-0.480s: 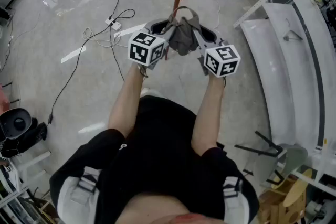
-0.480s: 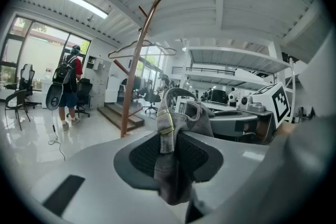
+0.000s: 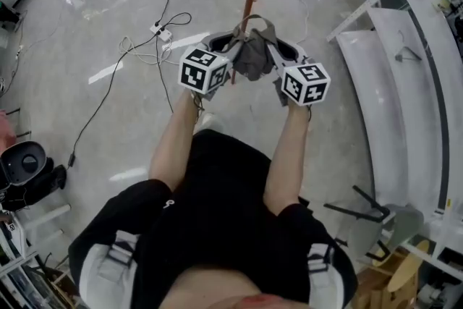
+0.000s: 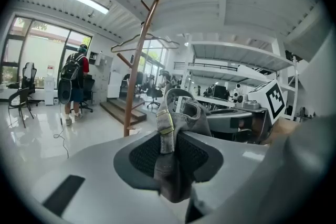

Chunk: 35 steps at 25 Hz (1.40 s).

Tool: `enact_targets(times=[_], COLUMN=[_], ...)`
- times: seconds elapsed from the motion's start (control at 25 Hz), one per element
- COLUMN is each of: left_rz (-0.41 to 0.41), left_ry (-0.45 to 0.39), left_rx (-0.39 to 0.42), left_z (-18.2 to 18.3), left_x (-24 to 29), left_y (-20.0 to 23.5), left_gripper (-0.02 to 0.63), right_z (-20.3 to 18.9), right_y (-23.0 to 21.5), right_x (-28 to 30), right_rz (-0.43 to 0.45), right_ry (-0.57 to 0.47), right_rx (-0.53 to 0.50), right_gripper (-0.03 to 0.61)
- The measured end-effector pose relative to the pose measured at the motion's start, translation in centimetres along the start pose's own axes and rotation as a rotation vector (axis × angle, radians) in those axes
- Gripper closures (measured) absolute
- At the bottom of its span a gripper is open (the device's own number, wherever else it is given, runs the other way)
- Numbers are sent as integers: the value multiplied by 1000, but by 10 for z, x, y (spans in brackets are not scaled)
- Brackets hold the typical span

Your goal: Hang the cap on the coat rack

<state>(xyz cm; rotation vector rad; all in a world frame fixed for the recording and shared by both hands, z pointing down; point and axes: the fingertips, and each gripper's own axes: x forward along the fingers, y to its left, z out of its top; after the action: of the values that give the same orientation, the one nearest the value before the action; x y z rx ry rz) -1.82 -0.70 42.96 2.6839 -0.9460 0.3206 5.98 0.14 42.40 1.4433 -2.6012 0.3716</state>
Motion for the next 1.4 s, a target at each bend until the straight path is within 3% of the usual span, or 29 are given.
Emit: enact_targets(times=[0.32,0.64,1.04,1.2,1.4], left_rz=[37,14,-46,-74,-88], left_ry=[50,113,249,305,348], left_rx=[-47,-84,-129,-112,-148], left_z=[-19,-22,-38,-50,-71], left_x=[15,87,184,207,226], left_y=[39,86,139,153,159], left_gripper=[532,532,532,532,532], right_z=[-21,-30,-56,-71,-95], right_y=[-5,-71,-157,-176,-191], right_x=[43,102,170,191,200], right_rz=[37,12,-24,-10,7], right_ry=[62,130,226,284,345], right_rx=[39,97,200,232,244], right_gripper=[537,537,537,538,538])
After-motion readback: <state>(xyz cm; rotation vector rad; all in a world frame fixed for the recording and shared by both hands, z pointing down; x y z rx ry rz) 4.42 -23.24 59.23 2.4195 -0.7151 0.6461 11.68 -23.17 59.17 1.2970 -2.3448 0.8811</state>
